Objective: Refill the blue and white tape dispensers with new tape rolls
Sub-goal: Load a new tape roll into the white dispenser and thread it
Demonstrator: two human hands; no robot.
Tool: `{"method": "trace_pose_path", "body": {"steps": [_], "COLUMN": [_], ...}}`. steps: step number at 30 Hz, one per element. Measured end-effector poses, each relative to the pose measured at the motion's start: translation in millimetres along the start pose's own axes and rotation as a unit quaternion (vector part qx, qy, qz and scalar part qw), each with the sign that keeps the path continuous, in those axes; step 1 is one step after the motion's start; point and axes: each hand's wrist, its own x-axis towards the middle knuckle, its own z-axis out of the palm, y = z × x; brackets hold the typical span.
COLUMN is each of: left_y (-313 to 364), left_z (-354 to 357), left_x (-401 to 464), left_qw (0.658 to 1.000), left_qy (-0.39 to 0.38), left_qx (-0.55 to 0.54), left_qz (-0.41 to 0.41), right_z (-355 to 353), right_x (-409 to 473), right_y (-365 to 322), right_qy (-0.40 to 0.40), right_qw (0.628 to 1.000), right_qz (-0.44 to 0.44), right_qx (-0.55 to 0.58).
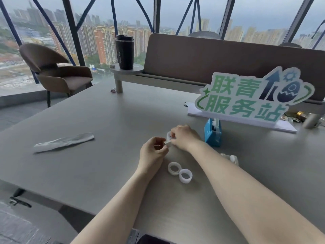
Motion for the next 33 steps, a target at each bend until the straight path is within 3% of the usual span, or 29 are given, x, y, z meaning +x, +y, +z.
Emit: {"method": "trace_pose_path", "body": {"steps": [3,6,9,15,20,33], "left_y": [0,0,4,48,74,94], "left_z": [-1,-2,2,31,57,86], "left_x": [1,1,0,-20,-39,-58], "left_qw": [1.000,1.000,0.999,0.988,0.980,0.973], "left_qy": [-0.003,-0.002,-0.012,-0.080,-0.121,-0.167], "left_qx": [0.003,-0.017,-0.038,-0.129,-0.159,-0.147], "left_qz": [0.000,-0.012,-0.026,-0.011,0.021,0.060], "right_z": [1,-8,-27,-50,-58,-56], "right_x": [-4,-18,-42,-98,-131,-167], "right_y": [1,8,18,47,62,96], "right_qy": [0.012,0.080,0.136,0.137,0.159,0.169], "right_qw": [1.000,0.990,0.957,0.887,0.851,0.845], "right_qz": [0.001,0.033,0.061,0.045,0.031,0.023], "right_qx": [-0.005,0.109,0.251,0.439,0.500,0.506]}}
